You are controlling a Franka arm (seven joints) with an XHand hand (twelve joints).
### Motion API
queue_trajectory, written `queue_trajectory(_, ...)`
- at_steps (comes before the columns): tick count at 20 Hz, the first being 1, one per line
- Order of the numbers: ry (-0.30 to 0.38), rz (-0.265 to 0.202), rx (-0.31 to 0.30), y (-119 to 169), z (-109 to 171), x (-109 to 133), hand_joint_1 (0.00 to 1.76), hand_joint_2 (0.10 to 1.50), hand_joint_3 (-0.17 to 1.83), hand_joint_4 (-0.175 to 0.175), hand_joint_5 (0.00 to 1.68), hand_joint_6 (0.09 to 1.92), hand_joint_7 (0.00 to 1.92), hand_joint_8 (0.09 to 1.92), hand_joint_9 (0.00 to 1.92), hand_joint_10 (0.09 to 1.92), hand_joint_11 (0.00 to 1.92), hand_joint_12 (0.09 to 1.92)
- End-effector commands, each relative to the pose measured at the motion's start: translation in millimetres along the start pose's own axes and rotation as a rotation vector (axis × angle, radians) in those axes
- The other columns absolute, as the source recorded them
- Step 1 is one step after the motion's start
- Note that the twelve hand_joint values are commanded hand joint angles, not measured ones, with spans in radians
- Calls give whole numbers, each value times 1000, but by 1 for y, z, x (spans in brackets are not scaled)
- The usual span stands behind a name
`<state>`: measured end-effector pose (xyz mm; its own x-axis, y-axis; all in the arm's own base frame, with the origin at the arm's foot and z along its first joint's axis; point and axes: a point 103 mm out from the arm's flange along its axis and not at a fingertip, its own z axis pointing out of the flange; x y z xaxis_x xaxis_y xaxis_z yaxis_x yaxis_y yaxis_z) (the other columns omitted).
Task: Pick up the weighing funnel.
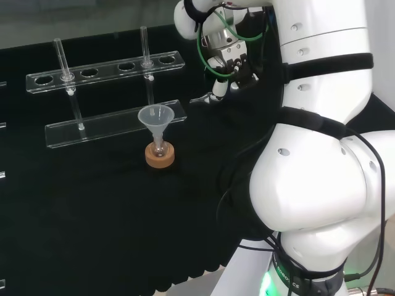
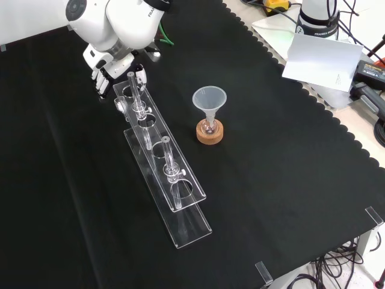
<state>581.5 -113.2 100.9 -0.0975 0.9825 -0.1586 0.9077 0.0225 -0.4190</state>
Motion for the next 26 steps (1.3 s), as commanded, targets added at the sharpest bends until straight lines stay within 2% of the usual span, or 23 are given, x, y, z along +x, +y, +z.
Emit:
queue_trajectory(1, -11, 10, 3, 2, 3, 2, 985, 537, 660, 7, 647, 607, 421, 676, 665, 550, 459, 1288)
queue_trajectory(9, -16, 27, 6, 9, 5, 0, 972, 540, 661, 11, 656, 637, 410, 675, 670, 550, 466, 1286)
queue_trajectory(26, 14, 22, 23, 23, 15, -3, 960, 547, 660, 19, 681, 677, 399, 684, 678, 552, 480, 1283)
